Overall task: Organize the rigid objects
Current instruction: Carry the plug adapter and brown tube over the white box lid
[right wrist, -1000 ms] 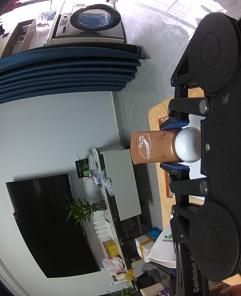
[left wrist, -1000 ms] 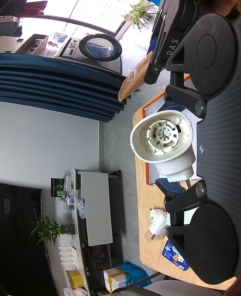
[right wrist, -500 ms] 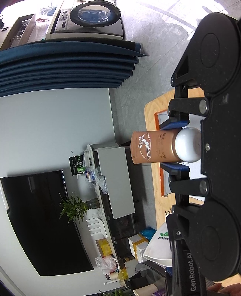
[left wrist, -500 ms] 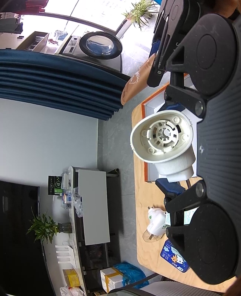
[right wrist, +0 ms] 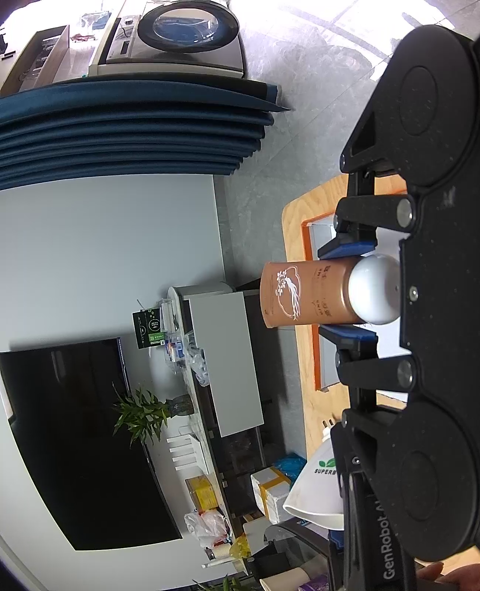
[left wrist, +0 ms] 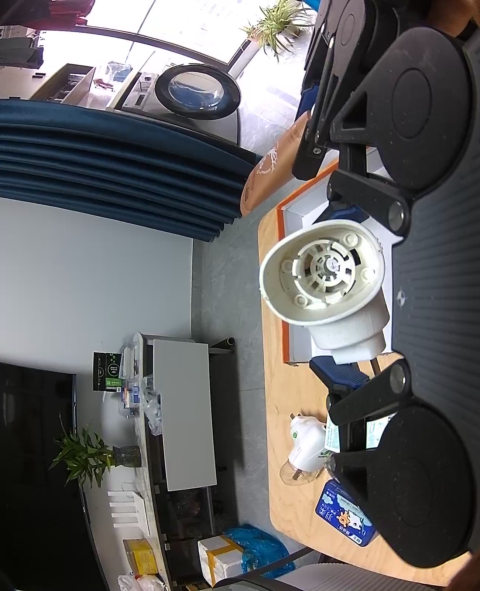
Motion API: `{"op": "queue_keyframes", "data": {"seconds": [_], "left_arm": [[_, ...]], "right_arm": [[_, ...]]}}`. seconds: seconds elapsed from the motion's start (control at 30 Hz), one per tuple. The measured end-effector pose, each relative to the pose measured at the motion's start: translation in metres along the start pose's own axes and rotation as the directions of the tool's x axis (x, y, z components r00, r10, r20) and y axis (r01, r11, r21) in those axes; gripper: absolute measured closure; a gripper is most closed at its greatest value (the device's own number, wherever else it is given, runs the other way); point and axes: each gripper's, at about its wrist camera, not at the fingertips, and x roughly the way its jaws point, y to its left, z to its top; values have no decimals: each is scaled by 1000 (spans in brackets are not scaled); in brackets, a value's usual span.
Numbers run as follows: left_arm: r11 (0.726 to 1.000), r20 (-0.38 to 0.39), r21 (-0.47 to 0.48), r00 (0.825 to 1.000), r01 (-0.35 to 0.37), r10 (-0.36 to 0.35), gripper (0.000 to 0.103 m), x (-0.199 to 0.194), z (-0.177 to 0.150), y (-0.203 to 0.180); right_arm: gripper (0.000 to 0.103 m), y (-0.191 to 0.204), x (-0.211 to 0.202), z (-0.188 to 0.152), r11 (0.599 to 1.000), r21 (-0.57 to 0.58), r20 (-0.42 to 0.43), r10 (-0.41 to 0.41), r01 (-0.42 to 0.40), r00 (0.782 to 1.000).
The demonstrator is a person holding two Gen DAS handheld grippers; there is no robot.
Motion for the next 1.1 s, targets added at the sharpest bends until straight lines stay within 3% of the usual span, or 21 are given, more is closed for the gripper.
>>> {"op": "queue_keyframes", "data": {"seconds": [1.1], "left_arm": [[1000, -23, 1, 1000, 9, -9, 32, 6, -7, 0]], "right_arm": [[57, -3, 12, -12, 1000, 0, -29, -15, 15, 999]]}}
